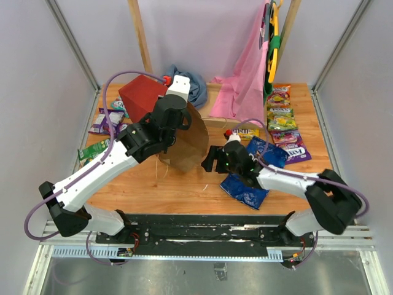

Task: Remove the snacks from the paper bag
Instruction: Place the paper bag at the center of the board.

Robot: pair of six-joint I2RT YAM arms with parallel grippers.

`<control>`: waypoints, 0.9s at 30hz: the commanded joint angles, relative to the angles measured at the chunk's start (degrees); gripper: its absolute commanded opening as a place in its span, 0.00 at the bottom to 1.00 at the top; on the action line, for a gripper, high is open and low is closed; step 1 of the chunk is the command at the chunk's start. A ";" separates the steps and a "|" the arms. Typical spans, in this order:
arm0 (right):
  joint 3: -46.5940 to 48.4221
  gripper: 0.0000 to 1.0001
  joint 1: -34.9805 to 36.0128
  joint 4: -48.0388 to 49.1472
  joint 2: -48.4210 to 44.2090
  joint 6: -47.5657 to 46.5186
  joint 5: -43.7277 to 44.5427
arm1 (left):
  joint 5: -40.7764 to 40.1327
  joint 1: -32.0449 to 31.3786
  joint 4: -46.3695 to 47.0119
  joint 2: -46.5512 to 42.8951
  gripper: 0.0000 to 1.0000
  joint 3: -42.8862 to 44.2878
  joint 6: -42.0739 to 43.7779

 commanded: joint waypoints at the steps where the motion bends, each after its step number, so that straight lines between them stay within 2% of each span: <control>1: 3.16 0.74 0.97 16.57 6.56 1.10 -5.36 | -1.33 0.56 1.24 -0.48 0.15 1.39 -0.07; 9: 3.97 0.63 3.42 23.72 12.79 9.47 -5.16 | -1.71 0.56 2.24 -1.25 0.16 -0.23 0.66; 14: 3.37 0.44 3.63 28.53 17.36 18.29 -6.04 | -1.66 0.56 2.71 -1.95 0.16 -1.16 0.76; 17: 3.08 0.39 4.14 30.34 19.40 20.96 -5.81 | -1.83 0.56 2.70 -2.44 0.16 -1.48 0.74; 21: 2.95 0.21 4.58 28.42 18.51 20.76 -4.39 | -2.13 0.56 2.77 -2.68 0.16 -1.52 0.90; 24: 3.24 0.11 4.62 21.66 14.76 18.13 -1.65 | -2.31 0.56 2.81 -2.68 0.16 -1.79 0.77; 27: 3.74 0.06 4.68 15.37 9.46 13.77 1.63 | -2.01 0.56 2.73 -2.54 0.16 -2.09 0.10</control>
